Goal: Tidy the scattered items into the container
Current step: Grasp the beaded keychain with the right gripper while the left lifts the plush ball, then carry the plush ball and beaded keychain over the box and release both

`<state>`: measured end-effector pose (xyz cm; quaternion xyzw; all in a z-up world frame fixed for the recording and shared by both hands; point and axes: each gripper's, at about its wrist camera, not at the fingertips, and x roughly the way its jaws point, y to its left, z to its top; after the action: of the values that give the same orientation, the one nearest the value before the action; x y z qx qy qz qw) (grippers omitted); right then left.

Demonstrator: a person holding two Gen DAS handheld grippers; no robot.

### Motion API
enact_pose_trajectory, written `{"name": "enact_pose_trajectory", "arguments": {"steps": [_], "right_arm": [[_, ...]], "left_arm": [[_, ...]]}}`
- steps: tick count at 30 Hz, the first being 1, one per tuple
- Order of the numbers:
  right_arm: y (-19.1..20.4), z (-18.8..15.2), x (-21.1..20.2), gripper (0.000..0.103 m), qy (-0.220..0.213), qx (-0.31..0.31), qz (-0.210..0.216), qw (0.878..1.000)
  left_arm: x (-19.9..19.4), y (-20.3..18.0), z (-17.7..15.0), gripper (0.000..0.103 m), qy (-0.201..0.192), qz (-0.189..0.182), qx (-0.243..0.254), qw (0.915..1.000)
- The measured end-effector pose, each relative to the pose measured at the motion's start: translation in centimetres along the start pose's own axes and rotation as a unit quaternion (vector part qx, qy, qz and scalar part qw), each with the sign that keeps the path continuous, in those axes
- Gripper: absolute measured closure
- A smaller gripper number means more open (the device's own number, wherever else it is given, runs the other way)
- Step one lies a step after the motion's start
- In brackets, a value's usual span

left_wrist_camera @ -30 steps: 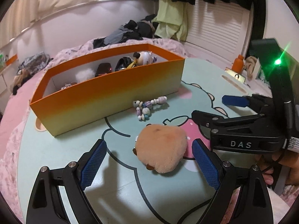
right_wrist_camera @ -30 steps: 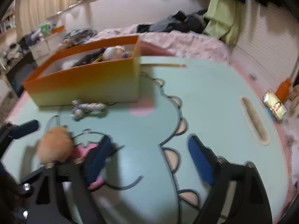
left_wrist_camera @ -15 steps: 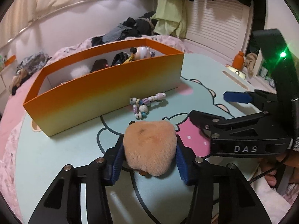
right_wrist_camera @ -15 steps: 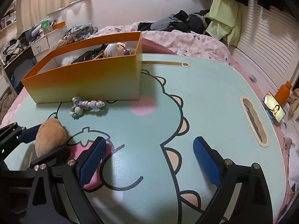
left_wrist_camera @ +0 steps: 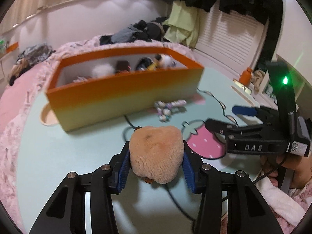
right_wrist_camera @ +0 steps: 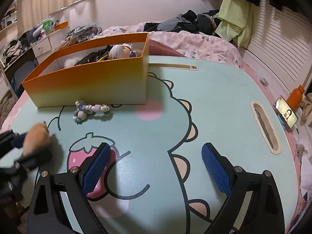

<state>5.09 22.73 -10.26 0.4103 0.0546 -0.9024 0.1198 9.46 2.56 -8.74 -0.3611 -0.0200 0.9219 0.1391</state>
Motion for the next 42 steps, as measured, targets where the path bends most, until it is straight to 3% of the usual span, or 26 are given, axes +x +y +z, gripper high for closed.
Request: {"name": "enact_pose_trajectory", "arguments": {"steps": [12,15,21,23,24,25,29,35,42], "right_arm": [[4.7,1.9,0.5,0.009,0.019,-0.062,0.063,0.996],[6.0,3.2,1.8,0.009,0.037,-0.069,0.064,0.995],[7.6,4.8,3.0,0.009,0.033,-0.084,0.043,0.995],[7.5,4.5,3.5,0.015,0.04,-0.076,0.051,0.995],[7.3,4.5,3.3,0.026,0.035,-0.069,0.057,0.995],[7.1,4.4,2.9,0.045,0.027,-0.068,0.053,0.996],[6.6,3.9,2.1,0.081,0.024,-0.075,0.064,0.995],[4.8,2.7,0.9,0.084,0.009,-0.049,0.119,0.992],[3.1,3.2,-3.1,0.084,-0.045,-0.021,0.167,0.985]], "left_arm": [[-5.3,5.4,2.5,0.056,-0.075,0.044,-0.045,0.9951],[-5.5,6.2,2.3,0.056,-0.078,0.046,-0.055,0.9944],[-5.0,6.0,2.1,0.056,-0.073,0.033,-0.055,0.9953],[-4.8,5.8,2.0,0.056,-0.071,0.03,-0.054,0.9956],[-4.7,5.7,1.9,0.056,-0.07,0.027,-0.055,0.9957],[-4.6,5.6,1.9,0.056,-0.068,0.024,-0.056,0.9958],[-4.0,5.4,1.7,0.056,-0.06,0.022,-0.059,0.9962],[-3.8,4.7,1.8,0.056,-0.059,0.019,-0.054,0.9966],[-4.0,3.7,3.2,0.056,-0.065,0.007,-0.046,0.9968]]}}
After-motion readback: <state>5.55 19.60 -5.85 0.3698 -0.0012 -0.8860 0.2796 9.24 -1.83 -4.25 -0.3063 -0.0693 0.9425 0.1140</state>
